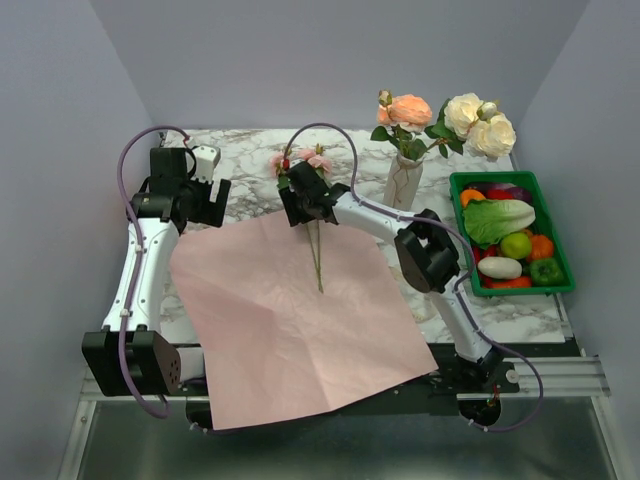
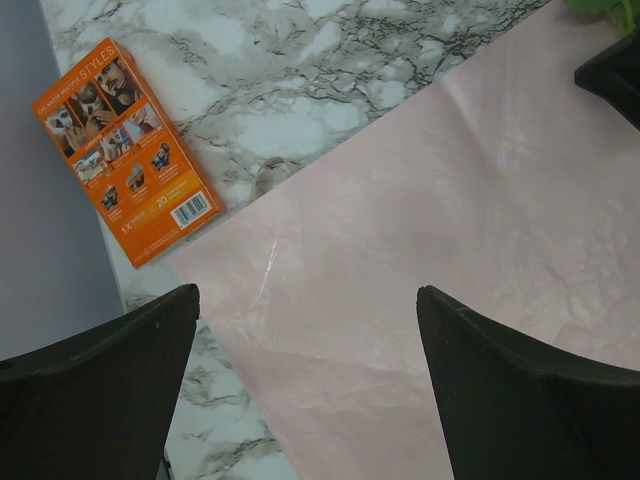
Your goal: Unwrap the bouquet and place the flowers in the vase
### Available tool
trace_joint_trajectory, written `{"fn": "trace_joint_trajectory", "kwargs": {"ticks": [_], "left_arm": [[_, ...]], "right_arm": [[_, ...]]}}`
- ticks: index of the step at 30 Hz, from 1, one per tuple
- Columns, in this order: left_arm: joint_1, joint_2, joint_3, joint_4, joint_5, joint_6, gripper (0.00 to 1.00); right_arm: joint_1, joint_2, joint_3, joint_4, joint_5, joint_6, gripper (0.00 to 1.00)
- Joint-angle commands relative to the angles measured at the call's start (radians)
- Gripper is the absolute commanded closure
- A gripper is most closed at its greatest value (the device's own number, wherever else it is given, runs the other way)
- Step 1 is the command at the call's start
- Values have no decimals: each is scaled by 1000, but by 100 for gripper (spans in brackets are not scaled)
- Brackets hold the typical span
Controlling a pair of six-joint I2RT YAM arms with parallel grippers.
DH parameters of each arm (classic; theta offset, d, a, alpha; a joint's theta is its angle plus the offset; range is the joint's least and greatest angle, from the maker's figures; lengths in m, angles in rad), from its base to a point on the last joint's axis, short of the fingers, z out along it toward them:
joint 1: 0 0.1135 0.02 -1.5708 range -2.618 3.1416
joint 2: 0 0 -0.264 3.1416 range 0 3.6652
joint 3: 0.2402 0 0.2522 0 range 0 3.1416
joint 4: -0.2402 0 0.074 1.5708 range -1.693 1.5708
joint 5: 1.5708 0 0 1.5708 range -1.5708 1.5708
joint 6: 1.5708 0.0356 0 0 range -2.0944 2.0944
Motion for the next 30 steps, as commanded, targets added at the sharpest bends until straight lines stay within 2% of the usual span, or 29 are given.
{"fn": "trace_joint_trajectory", "kwargs": {"ticks": [1, 5, 9, 11, 15, 30], "left_arm": [[7, -41, 29, -48, 12, 18, 1], [7, -47, 40, -55, 22, 18, 1], [7, -46, 42, -55, 21, 24, 1], [8, -47, 34, -51, 26, 26, 1], [8, -39, 28, -43, 36, 17, 1], [7, -39, 22, -46, 39, 26, 1]], "right_arm": [[-2, 80, 107, -101, -13, 11, 41], [-3, 82, 119, -132, 30, 11, 42], [-3, 1, 20, -108, 45, 23, 42], [-2, -45, -92, -63, 39, 23, 42], [-3, -80, -134, -39, 42, 21, 42], [-5, 131, 197, -160, 30, 20, 47]]}}
